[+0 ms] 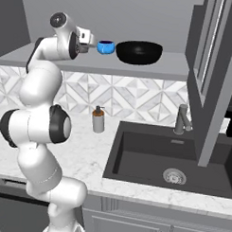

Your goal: Gather all objects into one cabinet and sort the glasses and bowls to opposite sides.

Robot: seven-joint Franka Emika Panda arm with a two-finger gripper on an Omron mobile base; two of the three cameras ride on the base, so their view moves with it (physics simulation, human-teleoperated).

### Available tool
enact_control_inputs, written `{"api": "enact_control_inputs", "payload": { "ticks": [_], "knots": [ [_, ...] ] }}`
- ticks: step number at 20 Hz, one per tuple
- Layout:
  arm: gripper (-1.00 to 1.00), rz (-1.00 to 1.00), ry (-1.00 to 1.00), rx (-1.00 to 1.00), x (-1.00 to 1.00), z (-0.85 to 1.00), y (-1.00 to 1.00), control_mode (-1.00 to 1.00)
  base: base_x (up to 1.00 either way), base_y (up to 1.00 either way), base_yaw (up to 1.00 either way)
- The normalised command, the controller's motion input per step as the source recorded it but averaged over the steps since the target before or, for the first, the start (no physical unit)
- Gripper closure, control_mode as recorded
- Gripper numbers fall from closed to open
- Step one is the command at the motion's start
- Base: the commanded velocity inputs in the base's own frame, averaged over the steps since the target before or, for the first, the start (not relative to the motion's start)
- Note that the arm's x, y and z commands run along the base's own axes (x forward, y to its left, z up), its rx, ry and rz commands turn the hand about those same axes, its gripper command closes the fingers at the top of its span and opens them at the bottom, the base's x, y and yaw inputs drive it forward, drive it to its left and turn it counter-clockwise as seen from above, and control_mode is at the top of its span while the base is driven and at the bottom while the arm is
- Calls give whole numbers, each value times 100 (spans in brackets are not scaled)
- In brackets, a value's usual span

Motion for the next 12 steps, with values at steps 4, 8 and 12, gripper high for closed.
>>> {"api": "enact_control_inputs", "payload": {
  "ticks": [4,8,12],
  "knots": [
    [-100,0,0,0,0,-11,0,-100,0,0,0],
    [-100,0,0,0,0,-3,0,-100,0,0,0],
    [-100,0,-3,0,-25,1,0,-100,0,0,0]
  ]
}}
